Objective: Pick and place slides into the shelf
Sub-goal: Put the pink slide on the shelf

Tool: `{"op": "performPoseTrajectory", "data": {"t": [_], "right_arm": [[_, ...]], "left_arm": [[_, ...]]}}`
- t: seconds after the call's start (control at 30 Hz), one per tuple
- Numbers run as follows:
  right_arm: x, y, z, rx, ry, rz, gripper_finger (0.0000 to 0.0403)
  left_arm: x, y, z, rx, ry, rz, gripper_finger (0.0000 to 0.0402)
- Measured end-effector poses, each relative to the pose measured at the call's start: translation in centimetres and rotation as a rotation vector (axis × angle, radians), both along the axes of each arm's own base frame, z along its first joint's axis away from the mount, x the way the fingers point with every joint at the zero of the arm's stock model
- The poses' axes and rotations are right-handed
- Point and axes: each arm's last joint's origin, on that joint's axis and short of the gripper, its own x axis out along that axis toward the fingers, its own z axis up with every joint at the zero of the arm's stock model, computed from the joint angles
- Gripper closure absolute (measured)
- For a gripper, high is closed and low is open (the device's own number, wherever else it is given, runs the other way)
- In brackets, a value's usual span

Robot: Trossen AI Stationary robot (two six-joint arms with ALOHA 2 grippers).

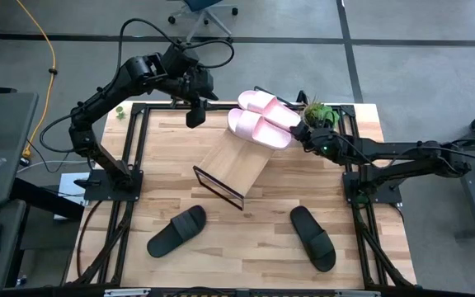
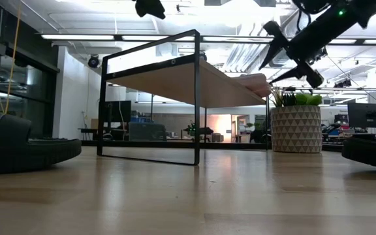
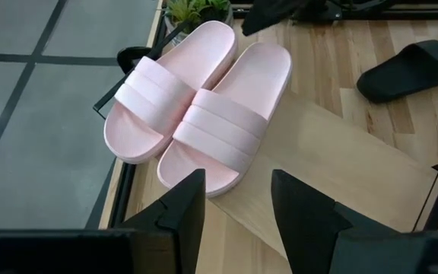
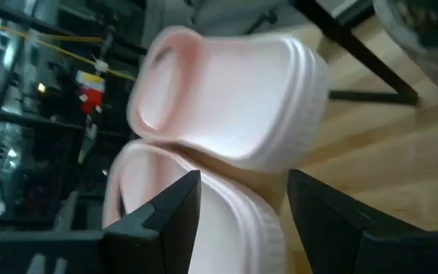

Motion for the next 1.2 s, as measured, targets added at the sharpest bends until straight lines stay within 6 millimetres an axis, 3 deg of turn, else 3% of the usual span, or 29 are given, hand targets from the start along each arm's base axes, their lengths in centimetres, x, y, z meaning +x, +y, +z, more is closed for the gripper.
{"op": "performPoseTrajectory", "data": {"t": [0.27, 0.47, 0.6, 0.87, 1.2], "right_arm": [[-1.4, 0.5, 1.7, -0.051, -0.033, 0.111, 0.0214], [-2.5, 1.3, 1.3, 0.040, 0.029, 0.266, 0.0225], [-2.8, 1.9, 1.5, 0.012, 0.044, 0.287, 0.0262], [-2.8, 2.5, 0.4, 0.131, 0.094, 0.299, 0.0389], [-1.3, 2.3, -0.1, 0.142, 0.078, 0.312, 0.0401]], "left_arm": [[-0.2, -0.1, -0.2, -0.017, 0.032, -0.005, 0.0261], [-0.3, -0.2, -0.3, -0.023, 0.039, -0.004, 0.0261], [-0.3, -0.2, -0.3, -0.030, 0.040, 0.001, 0.0261], [-0.3, -0.2, -0.3, -0.038, 0.041, 0.008, 0.0261], [-0.3, -0.3, -0.4, -0.044, 0.049, 0.008, 0.0261]]}}
